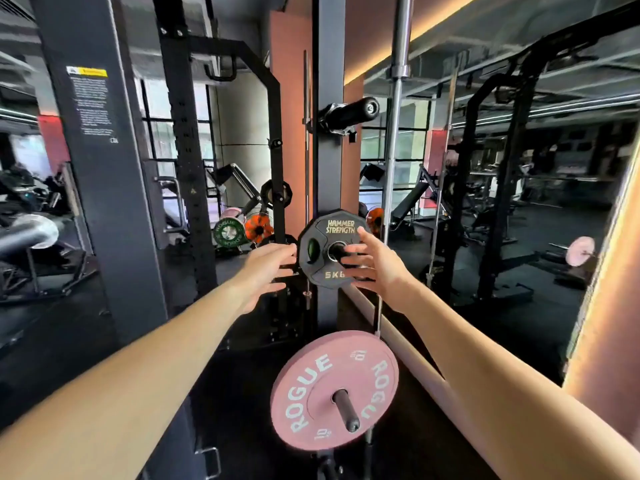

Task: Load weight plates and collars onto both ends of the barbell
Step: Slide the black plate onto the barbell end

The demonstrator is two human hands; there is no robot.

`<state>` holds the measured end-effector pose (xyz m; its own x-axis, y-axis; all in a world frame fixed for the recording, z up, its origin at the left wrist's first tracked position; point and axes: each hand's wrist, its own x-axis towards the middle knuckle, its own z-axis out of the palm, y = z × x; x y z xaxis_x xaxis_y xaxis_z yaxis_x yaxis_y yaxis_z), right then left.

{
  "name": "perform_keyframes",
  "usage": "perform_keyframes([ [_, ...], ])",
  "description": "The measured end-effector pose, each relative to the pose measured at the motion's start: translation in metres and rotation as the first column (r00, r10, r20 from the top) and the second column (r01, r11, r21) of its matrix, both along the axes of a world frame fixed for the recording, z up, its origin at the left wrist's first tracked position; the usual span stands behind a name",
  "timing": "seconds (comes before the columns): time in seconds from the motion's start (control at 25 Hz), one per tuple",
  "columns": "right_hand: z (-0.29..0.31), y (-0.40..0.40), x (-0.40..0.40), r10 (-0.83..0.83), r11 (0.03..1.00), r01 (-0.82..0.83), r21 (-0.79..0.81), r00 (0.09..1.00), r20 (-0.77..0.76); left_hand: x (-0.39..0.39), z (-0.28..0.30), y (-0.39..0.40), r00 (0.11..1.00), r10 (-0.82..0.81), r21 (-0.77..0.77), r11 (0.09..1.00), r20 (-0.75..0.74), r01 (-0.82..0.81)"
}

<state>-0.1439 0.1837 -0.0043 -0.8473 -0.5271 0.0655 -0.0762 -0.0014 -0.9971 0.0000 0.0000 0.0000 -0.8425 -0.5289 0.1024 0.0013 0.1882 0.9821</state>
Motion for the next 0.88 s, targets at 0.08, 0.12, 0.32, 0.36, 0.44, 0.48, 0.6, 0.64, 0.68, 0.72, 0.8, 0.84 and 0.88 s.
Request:
perform_keyframes([
  [0.08,0.002,-0.006,-0.029,-0.003,0.999,0.004,-0.039,1.000,0.020,-0.034,-0.001,-0.004,0.999,0.028,-0.012,1.000,-0.016,-0.029],
  [0.12,0.001,-0.011,-0.053,-0.011,0.998,0.012,-0.056,1.000,0.019,-0.056,-0.003,-0.010,0.998,0.054,-0.011,0.998,-0.021,-0.054],
  [0.32,-0.006,-0.045,-0.175,-0.117,0.989,0.116,-0.093,0.993,-0.009,-0.164,-0.008,-0.041,0.964,0.264,0.026,0.964,-0.026,-0.263],
  [0.36,-0.009,-0.052,-0.194,-0.126,0.988,0.124,-0.090,0.992,-0.012,-0.179,-0.011,-0.048,0.956,0.291,0.029,0.956,-0.025,-0.291],
  [0.44,-0.017,-0.066,-0.226,-0.126,0.989,0.124,-0.080,0.992,-0.026,-0.204,-0.016,-0.061,0.950,0.313,0.037,0.949,-0.008,-0.312],
  [0.48,-0.022,-0.075,-0.240,-0.122,0.990,0.119,-0.071,0.992,-0.033,-0.215,-0.020,-0.066,0.947,0.321,0.039,0.946,0.010,-0.321],
  [0.6,-0.040,-0.095,-0.270,-0.055,0.998,0.055,-0.021,0.998,-0.001,-0.237,-0.035,-0.076,0.934,0.356,0.040,0.933,0.037,-0.357],
  [0.64,-0.044,-0.098,-0.274,-0.020,1.000,0.020,-0.013,1.000,0.024,-0.240,-0.038,-0.078,0.930,0.366,0.026,0.930,0.040,-0.367],
  [0.68,-0.048,-0.100,-0.278,-0.007,1.000,0.007,-0.012,0.999,0.037,-0.242,-0.040,-0.080,0.928,0.370,0.005,0.929,0.041,-0.370],
  [0.72,-0.050,-0.101,-0.280,-0.011,1.000,0.011,-0.001,1.000,0.022,-0.243,-0.041,-0.080,0.928,0.369,-0.024,0.929,0.049,-0.369],
  [0.8,-0.050,-0.099,-0.281,-0.047,0.998,0.048,0.049,0.998,-0.038,-0.241,-0.042,-0.080,0.927,0.370,-0.062,0.928,0.058,-0.367],
  [0.84,-0.051,-0.097,-0.280,-0.067,0.996,0.069,0.058,0.997,-0.049,-0.238,-0.042,-0.078,0.929,0.367,-0.065,0.929,0.053,-0.364],
  [0.88,-0.053,-0.094,-0.277,-0.084,0.995,0.086,0.048,0.996,-0.043,-0.235,-0.041,-0.075,0.929,0.367,-0.070,0.929,0.047,-0.363],
])
